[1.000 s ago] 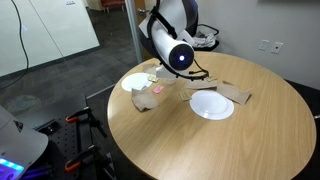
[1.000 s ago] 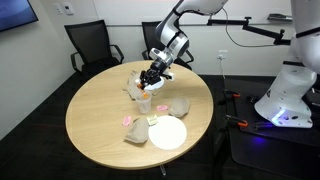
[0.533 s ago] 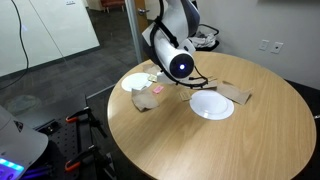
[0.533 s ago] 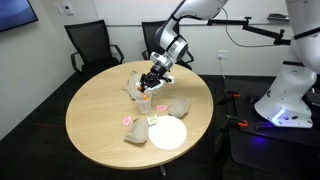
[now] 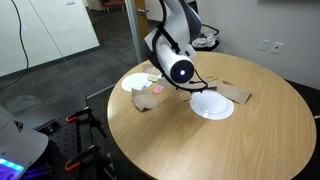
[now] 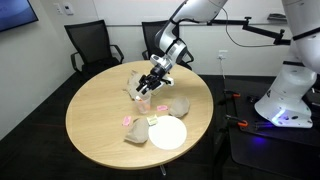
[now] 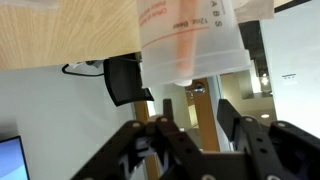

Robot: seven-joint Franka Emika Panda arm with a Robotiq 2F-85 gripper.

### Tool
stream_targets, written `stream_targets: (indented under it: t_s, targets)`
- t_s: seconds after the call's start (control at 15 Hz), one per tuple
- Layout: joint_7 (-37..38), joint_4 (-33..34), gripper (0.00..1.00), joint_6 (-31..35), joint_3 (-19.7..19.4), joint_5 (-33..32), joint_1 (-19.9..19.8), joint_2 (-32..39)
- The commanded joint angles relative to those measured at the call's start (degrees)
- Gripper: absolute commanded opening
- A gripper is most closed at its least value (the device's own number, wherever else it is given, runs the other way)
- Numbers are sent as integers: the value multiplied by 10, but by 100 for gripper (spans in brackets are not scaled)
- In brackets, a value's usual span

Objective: Put the marker in the cup

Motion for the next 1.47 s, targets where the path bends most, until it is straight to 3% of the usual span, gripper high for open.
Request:
stream_targets:
  t_s: [0.0,0.13,0.2,0.53,1.07,1.4]
  targets:
    - [-9,5,83,-11,-10,17,10,-1]
    - [-23,-11,99,-15,-8,21,12,-22]
    - [-35,-23,100,-16,-7,22,14,-37]
    - [-69,-68,100,-24,-8,17,27,-116]
    - [-19,-183,100,-51,-1,1,49,-327]
    - [26,-211,100,-55,5,5,55,-406]
